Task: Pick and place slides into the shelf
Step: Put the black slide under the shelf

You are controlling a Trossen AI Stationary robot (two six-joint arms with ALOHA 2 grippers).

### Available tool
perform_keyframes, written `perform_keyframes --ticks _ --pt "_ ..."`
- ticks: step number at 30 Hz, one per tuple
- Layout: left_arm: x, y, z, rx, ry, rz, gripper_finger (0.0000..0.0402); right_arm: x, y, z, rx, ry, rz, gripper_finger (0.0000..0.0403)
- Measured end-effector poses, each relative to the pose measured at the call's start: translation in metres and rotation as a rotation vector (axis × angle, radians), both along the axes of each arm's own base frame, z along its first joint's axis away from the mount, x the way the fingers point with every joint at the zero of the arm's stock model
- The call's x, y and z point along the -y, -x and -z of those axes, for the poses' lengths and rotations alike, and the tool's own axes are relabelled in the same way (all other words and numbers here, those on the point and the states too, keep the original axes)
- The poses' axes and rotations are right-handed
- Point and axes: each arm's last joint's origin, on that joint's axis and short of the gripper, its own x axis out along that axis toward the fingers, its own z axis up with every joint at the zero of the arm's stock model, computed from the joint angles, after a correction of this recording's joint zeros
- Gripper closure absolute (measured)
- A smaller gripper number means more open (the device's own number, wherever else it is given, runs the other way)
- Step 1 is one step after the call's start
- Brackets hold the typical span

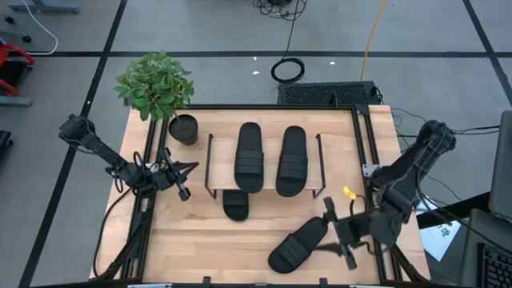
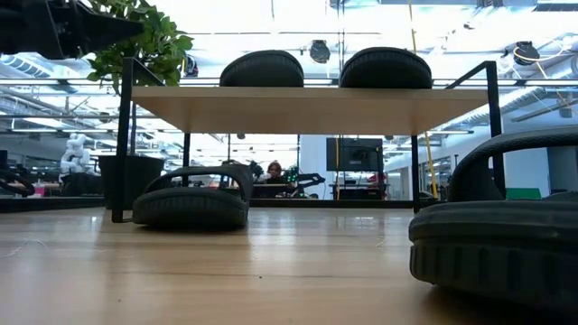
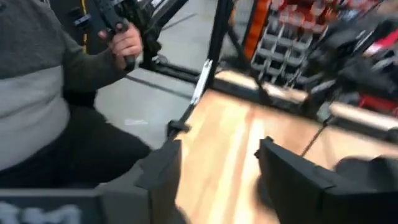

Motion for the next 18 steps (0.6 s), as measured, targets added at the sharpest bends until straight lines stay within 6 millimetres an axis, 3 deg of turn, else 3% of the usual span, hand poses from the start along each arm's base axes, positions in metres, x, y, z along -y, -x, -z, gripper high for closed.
perform_keyframes --ticks 6,14,18 --pt "0.0 0.0 0.0 -0.017 -0.036 -0.023 0.0387 -0.012 0.003 0.028 -0.14 -0.128 0.156 0.0154" --pt "0.0 -0.001 0.004 -0.052 -0.047 -0.028 0.0396 -0.014 0.009 0.087 -0.282 -0.309 0.34 0.0145" --pt "0.0 -0.001 0.004 -0.056 -0.045 -0.027 0.0399 -0.016 0.013 0.119 -0.27 -0.481 0.357 0.0145"
